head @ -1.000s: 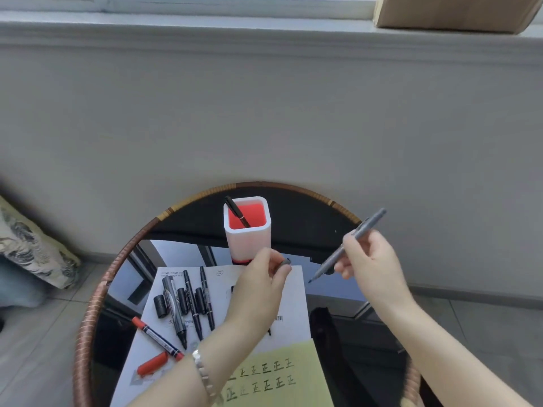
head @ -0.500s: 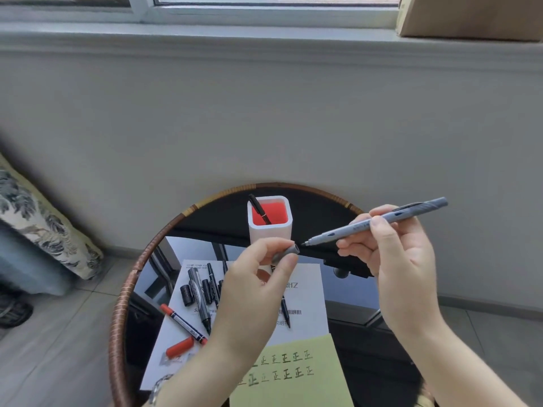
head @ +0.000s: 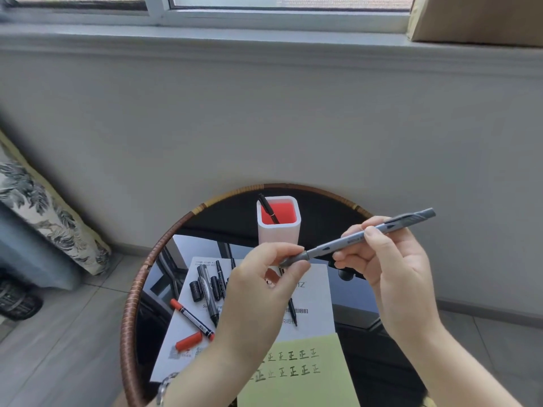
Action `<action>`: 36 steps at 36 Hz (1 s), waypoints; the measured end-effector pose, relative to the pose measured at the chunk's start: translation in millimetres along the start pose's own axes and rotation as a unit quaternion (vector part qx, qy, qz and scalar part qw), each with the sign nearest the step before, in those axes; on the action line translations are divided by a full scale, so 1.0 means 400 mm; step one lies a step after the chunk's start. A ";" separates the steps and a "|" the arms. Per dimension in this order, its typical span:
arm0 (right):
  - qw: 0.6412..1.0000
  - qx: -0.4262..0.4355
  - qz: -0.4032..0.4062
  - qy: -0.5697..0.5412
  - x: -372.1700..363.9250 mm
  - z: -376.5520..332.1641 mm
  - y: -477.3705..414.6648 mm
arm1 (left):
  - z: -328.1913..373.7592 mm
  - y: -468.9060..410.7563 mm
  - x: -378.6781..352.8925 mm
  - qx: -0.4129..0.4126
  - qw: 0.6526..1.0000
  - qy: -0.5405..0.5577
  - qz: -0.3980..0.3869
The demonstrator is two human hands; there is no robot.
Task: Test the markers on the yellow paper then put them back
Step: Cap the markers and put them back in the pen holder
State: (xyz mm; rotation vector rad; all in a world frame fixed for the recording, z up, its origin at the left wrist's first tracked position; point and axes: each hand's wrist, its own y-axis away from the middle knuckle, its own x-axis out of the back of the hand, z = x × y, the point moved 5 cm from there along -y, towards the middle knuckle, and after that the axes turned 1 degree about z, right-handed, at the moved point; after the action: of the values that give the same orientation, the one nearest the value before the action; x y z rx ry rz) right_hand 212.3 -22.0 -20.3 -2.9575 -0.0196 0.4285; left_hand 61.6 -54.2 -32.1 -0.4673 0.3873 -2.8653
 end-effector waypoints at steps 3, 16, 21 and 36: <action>0.999 -0.040 0.006 -0.025 0.005 0.007 -0.001 | 0.007 0.002 0.008 -0.050 0.998 -0.016 0.022; 0.993 -0.089 0.050 -0.059 0.014 0.012 0.024 | 0.023 0.004 -0.012 -0.204 0.974 -0.078 0.062; 0.993 -0.088 0.054 -0.054 0.015 0.019 0.039 | 0.004 0.014 -0.020 -0.207 0.973 -0.075 0.073; 0.972 0.064 0.088 0.208 0.003 0.080 -0.130 | -0.250 -0.020 0.037 0.166 0.957 -0.233 -0.055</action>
State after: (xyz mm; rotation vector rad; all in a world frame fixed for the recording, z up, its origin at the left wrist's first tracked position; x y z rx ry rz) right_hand 204.9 34.3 -42.9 -2.8664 0.3076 -0.1734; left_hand 12.7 -28.1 -117.1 -1.0853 -0.2036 -2.7157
